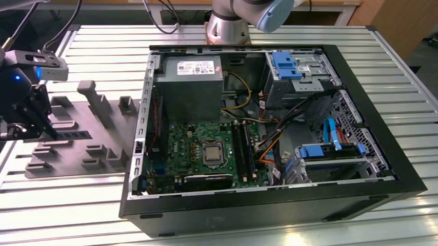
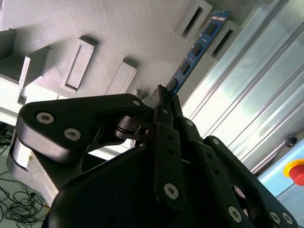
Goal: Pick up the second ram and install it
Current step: 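Pick up the second ram and move it above second insertion slot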
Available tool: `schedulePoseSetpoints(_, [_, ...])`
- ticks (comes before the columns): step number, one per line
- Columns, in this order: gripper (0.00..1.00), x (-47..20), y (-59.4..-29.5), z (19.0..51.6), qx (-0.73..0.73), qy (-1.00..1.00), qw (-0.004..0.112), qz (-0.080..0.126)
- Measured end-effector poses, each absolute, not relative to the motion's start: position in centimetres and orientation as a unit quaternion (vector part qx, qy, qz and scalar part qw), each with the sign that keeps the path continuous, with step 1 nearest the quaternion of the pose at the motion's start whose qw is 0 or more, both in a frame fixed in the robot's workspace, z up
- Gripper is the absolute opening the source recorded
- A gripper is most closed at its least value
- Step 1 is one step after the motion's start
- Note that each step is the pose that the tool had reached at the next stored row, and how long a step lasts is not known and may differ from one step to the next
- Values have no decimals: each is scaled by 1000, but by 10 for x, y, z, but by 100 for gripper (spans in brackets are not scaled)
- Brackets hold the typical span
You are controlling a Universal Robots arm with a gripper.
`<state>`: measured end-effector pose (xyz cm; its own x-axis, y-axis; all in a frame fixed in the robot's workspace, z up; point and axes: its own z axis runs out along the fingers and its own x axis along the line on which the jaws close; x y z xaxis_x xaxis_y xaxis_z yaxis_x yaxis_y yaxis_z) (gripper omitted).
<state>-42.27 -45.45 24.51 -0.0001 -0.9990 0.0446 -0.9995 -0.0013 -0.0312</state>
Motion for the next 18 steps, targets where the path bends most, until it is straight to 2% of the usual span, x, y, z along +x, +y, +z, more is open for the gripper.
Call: schedulePoseSetpoints(18, [14,-423,-454,254,707,-707,5,27])
